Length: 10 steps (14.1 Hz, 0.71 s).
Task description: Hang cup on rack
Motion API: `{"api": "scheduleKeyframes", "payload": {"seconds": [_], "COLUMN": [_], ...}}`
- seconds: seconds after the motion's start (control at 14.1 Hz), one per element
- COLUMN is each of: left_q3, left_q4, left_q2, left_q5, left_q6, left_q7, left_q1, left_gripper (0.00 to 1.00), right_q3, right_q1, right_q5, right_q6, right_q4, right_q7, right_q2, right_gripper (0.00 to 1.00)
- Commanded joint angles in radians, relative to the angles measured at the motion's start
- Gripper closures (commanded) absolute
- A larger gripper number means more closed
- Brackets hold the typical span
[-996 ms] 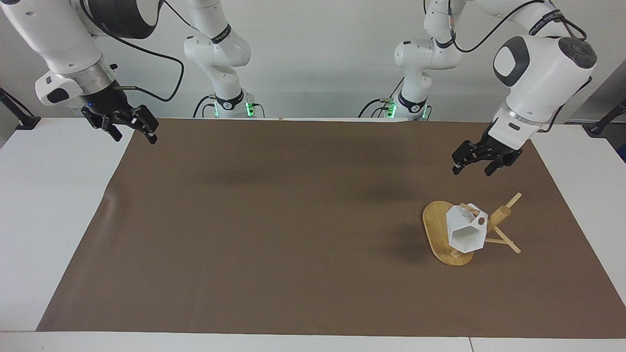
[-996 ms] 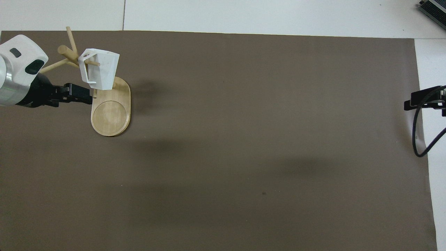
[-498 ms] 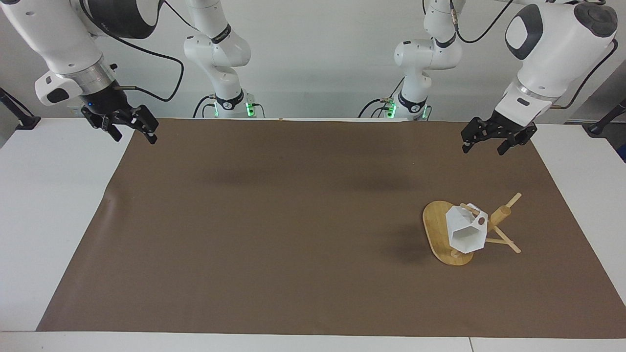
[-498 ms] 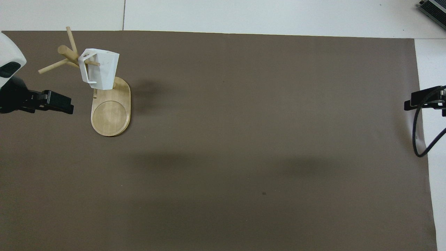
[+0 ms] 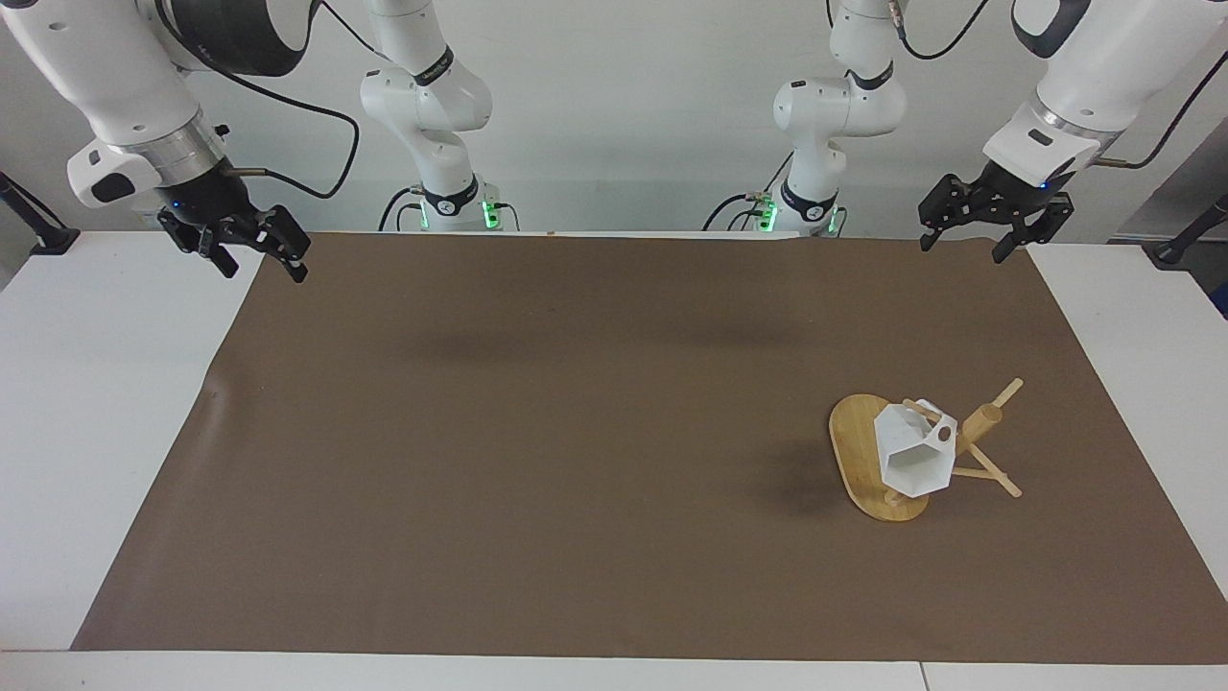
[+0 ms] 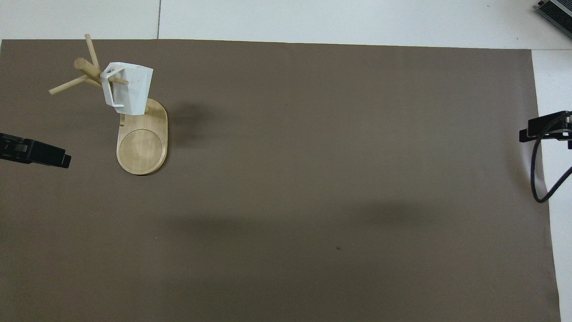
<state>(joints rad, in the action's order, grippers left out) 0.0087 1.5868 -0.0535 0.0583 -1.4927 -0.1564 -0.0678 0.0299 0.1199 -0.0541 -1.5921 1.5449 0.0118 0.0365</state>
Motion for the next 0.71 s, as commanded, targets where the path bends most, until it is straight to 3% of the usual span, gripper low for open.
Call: {"api": "scheduleKeyframes", "payload": {"seconds": [0.0,0.64], "left_q3": [-0.004,-0.007], "left_q4": [0.012,0.006], "left_q2": [-0.017,-0.009], "left_q5": [-0.018,-0.08], "left_q6": [0.012,-0.034], "left_q7": [-0.015,0.027], "left_q1": [0.031,0.042], "left_gripper": [0.0,0.0], "right_q3": [0.001,0.002], "right_q1": [0.004,0.004], "right_q5": [0.013,0.013], "right_q6": [-0.002,-0.002], "right_q4": [0.014,0.015], "right_q7": [0.028,0.028], "right_q2": [-0.017,-0.017], "right_gripper": [0.0,0.0]}}
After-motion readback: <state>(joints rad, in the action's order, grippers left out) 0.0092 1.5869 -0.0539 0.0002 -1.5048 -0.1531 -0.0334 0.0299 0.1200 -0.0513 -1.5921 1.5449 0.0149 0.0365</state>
